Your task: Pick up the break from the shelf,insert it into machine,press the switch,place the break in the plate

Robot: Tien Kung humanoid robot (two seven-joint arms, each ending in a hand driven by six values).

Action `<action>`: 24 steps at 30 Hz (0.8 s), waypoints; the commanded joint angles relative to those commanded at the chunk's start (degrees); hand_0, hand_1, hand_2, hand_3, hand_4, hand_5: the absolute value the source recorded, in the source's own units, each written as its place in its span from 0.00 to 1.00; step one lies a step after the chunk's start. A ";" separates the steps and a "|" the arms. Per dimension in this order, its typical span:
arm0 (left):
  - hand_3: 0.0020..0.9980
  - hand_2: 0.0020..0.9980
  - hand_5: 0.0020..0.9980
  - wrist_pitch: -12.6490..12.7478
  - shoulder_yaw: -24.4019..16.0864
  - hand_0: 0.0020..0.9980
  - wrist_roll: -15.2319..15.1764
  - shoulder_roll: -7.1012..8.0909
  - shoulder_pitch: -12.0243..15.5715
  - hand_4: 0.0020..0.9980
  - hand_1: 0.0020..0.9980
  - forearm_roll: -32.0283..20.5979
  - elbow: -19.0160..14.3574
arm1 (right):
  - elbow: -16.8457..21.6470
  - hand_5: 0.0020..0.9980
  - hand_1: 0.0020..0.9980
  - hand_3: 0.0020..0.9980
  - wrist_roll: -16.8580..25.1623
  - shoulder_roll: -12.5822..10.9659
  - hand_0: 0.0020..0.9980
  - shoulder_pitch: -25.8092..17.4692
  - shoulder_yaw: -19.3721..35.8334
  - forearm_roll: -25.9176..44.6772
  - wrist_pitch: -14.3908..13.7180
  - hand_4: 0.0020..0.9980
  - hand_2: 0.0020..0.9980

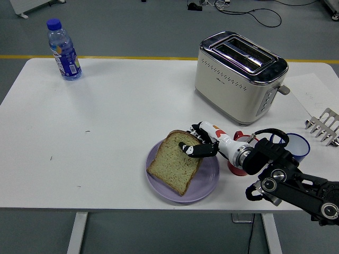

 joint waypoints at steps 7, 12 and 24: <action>0.55 0.43 0.93 0.06 0.07 0.60 0.01 0.00 0.08 0.29 0.46 0.00 0.00 | -1.93 0.00 0.44 0.54 2.47 0.30 0.36 0.53 -0.06 -2.86 1.63 0.43 0.50; 0.55 0.43 0.93 0.05 0.03 0.60 0.04 0.00 0.17 0.29 0.46 0.17 0.00 | -2.78 0.07 0.53 0.57 3.28 0.42 0.45 0.53 0.03 -6.52 3.57 0.50 0.55; 0.55 0.44 0.93 -0.21 -0.10 0.60 0.14 0.00 0.53 0.29 0.46 0.84 0.00 | -3.21 0.19 0.75 0.87 4.45 0.83 0.75 0.26 1.68 -21.46 5.84 0.67 0.82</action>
